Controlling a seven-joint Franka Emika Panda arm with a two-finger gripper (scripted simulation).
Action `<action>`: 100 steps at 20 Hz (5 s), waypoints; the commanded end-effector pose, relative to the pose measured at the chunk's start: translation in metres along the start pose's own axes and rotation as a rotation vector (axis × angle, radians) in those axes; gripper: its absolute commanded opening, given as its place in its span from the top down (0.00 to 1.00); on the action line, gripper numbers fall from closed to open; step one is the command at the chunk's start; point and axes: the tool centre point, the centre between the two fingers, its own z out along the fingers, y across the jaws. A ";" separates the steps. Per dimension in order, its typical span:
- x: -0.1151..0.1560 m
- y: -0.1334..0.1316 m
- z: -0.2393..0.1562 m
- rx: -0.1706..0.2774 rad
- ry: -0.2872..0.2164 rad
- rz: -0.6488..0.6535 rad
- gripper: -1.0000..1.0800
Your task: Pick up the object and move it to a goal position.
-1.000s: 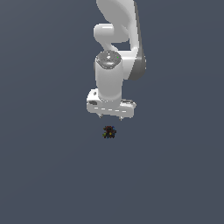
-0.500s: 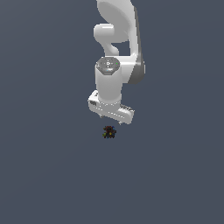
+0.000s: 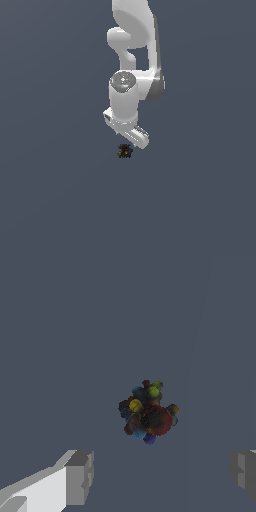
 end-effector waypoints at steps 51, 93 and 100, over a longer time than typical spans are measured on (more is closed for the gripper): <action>0.006 0.011 0.096 0.010 0.029 0.812 0.04; 0.019 0.057 -0.089 0.013 0.030 0.814 1.00; 0.023 0.069 -0.139 0.010 0.030 0.814 1.00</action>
